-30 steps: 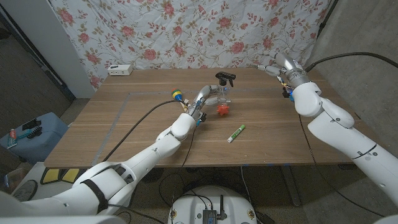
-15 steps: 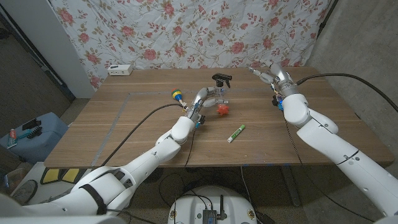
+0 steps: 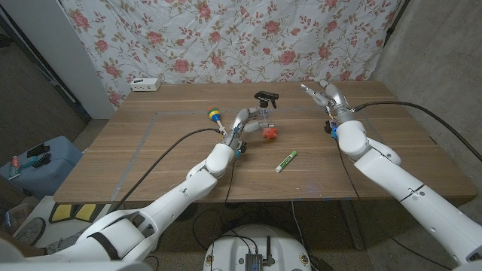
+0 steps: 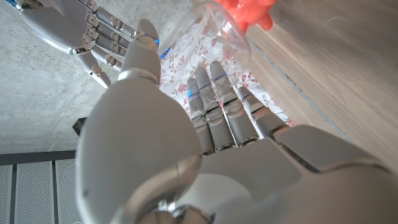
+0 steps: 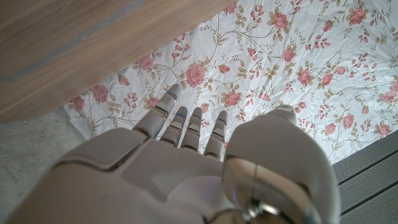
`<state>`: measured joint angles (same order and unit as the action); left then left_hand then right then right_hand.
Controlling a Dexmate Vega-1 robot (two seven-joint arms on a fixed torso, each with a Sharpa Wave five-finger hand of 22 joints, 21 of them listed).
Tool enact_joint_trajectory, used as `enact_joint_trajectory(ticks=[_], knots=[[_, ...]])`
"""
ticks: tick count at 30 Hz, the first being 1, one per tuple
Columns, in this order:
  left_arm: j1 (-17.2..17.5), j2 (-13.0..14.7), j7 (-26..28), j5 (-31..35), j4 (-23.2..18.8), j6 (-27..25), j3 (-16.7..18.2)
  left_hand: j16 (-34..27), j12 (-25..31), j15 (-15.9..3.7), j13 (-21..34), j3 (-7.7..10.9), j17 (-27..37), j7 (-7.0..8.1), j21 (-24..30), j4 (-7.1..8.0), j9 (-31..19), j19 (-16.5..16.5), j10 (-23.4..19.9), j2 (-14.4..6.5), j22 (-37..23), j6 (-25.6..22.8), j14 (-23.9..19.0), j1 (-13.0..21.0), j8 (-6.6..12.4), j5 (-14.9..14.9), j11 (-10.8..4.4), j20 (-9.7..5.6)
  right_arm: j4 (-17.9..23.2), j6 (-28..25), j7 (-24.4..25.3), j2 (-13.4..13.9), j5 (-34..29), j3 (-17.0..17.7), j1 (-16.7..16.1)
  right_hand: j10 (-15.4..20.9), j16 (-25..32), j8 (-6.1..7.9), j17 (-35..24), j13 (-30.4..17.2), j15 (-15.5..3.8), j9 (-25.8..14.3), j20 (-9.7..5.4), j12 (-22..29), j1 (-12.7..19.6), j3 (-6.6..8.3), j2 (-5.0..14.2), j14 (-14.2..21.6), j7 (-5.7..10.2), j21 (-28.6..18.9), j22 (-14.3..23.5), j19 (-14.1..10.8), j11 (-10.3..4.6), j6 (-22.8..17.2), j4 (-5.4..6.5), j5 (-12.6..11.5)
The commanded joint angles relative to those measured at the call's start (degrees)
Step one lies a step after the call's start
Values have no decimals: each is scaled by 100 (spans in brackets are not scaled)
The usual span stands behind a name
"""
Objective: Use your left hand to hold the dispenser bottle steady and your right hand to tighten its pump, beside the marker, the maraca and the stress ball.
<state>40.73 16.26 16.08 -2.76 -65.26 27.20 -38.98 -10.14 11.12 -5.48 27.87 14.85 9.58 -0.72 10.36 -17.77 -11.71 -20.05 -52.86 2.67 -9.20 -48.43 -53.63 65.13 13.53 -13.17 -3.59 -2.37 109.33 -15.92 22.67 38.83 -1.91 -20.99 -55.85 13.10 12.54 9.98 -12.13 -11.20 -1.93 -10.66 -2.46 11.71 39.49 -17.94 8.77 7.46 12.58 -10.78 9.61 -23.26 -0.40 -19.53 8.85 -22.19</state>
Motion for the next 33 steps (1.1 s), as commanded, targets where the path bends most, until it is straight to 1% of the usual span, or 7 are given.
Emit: enact_joint_trajectory(ticks=[1,5,6,19,24,27,33], knots=[[292,93,228,21,-370,-243,59,15,-14,-603,-24,921,-7,397,-3,872,-14,14,-313,-629,-17,-1119,-165,-262,-23,-30,-370,-164,-372,520,256,-95,425,-85,6,38,-12,50,-22,-1,-12,-13,-106,-4,-25,13,42,4,-13,7,12,14,-2,-25,13,9],[352,110,276,24,-444,-305,66,20,-18,-592,-44,932,-10,406,-4,875,-11,21,-300,-624,-18,-1106,-143,-274,-40,-31,-371,-163,-437,601,302,-120,503,-100,-2,45,-15,59,-20,-1,-14,-12,-108,-3,-36,22,50,5,-26,5,12,15,5,-35,11,12],[371,113,288,19,-466,-316,72,22,-19,-591,-48,934,-11,403,-4,875,-10,21,-296,-623,-18,-1099,-138,-275,-45,-31,-373,-161,-437,606,313,-119,511,-104,-3,55,-15,59,-19,-1,-15,-12,-109,0,-43,25,53,7,-29,4,12,13,40,-31,11,14],[606,146,574,98,-652,-401,110,18,-31,-573,-116,969,-11,402,-6,879,0,46,-240,-614,-19,-1037,-97,-305,-105,-34,-379,-148,-628,856,535,-265,597,-194,-31,91,-4,76,-16,0,-23,-10,-120,8,-80,54,77,55,-66,-6,10,-5,19,-47,7,23],[686,194,742,249,-749,-474,107,25,-40,-574,-150,980,-14,382,-4,875,5,54,-198,-589,-20,-985,-58,-320,-140,-33,-375,-135,-755,1096,645,-336,588,-219,-62,109,-3,88,-15,1,-26,-10,-133,12,-86,66,87,65,-63,-12,10,-19,16,-71,3,26],[712,213,781,291,-759,-481,99,47,-64,-571,-194,999,-22,407,-3,862,11,68,-108,-552,-22,-928,41,-328,-179,-33,-388,-106,-888,1339,754,-406,535,-248,-79,164,10,107,-12,1,-48,-9,-140,29,-91,84,99,110,-76,-16,9,-30,12,-117,-4,29],[771,233,834,299,-790,-474,115,53,-61,-576,-236,1025,-26,432,0,856,17,75,-74,-533,-23,-872,107,-332,-211,-35,-392,-90,-949,1458,821,-459,504,-274,-119,191,11,122,-9,1,-70,-9,-143,34,-89,103,106,125,-62,-20,8,-44,0,-161,-14,31]])
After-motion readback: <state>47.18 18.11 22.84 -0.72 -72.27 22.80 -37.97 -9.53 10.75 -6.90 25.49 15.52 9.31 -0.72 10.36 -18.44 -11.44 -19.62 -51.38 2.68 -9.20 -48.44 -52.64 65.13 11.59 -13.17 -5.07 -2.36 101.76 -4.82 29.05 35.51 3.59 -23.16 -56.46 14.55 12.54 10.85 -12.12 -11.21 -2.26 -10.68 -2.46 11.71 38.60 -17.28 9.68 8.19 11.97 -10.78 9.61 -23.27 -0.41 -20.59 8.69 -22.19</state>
